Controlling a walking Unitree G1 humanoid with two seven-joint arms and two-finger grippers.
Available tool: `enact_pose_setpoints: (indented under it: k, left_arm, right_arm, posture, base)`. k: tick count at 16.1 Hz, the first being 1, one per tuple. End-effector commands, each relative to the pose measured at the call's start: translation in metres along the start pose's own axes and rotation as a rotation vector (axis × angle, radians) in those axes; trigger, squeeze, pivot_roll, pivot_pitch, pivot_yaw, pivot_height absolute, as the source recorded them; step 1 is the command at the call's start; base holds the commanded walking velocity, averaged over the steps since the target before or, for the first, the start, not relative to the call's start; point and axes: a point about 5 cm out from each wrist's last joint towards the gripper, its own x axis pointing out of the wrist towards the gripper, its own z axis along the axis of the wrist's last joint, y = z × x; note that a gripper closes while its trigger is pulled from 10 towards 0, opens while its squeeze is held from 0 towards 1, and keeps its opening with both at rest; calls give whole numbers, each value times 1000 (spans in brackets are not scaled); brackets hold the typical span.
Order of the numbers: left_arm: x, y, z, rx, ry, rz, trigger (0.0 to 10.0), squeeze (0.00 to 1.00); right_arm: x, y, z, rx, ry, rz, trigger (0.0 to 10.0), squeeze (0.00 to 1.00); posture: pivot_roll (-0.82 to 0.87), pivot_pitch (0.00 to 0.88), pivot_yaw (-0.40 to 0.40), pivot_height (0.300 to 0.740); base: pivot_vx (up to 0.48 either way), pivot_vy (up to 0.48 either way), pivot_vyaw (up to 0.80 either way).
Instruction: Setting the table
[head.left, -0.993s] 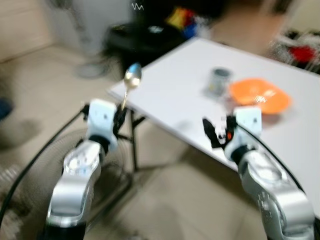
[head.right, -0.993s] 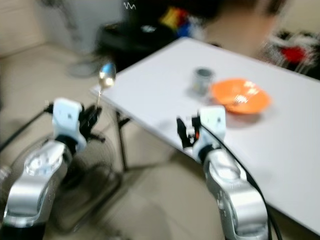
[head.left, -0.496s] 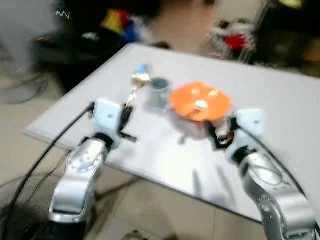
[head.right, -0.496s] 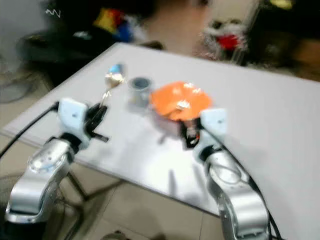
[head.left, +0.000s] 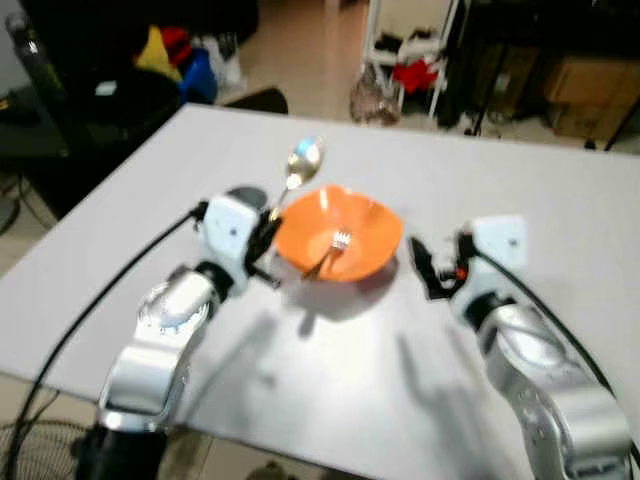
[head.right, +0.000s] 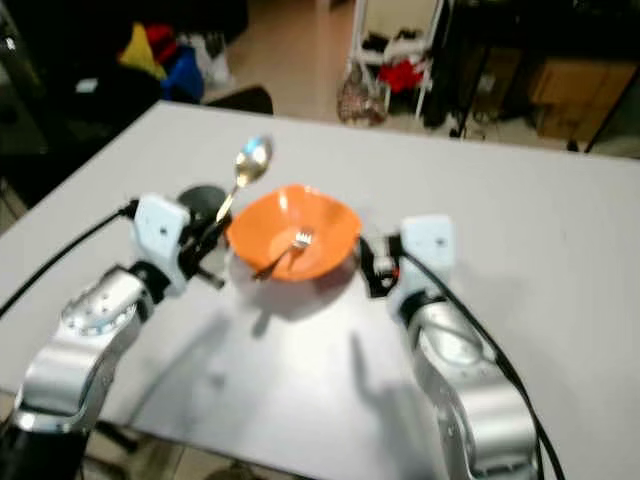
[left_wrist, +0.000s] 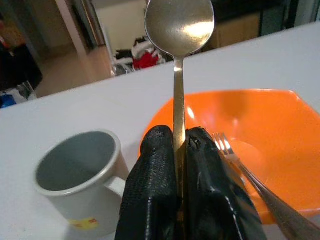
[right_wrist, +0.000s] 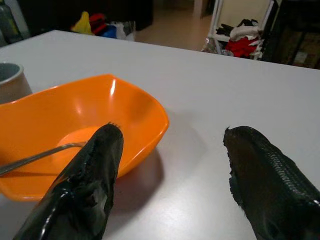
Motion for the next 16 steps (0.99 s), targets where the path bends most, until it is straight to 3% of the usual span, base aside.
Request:
enact_pose_setpoints:
  k: [1, 6, 7, 10, 11, 16]
  left_arm:
    - [6, -7, 7, 22, -30, -49, 10000, 0]
    - [56, 7, 18, 65, 49, -216, 10000, 0]
    - [73, 13, 28, 76, 73, -276, 10000, 0]
    - [91, 15, 36, 79, 139, -337, 10000, 0]
    - [103, 14, 35, 100, 226, -375, 10000, 0]
    - [110, 28, 27, 177, 403, -342, 10000, 0]
  right_arm:
    - [-2, -6, 0, -8, -1, -23, 10000, 0]
    - [-2, -18, 8, -75, 23, 76, 10000, 0]
    - [-6, -22, 12, -88, 32, 167, 10000, 0]
    - [-14, -25, 18, -130, 45, 300, 10000, 0]
    - [-21, -22, 23, -179, 69, 447, 10000, 0]
    - [-33, -18, 21, -264, 158, 597, 10000, 0]
  posture:
    - [52, 0, 47, 740]
    - [31, 0, 70, 740]
    - [25, 0, 81, 740]
    - [16, 0, 94, 740]
    - [7, 0, 104, 740]
    - [1, 0, 121, 740]
  base:
    - [0, 0, 0]
    - [0, 0, 0]
    - [0, 0, 0]
    - [0, 0, 0]
    - [0, 0, 0]
    - [0, 0, 0]
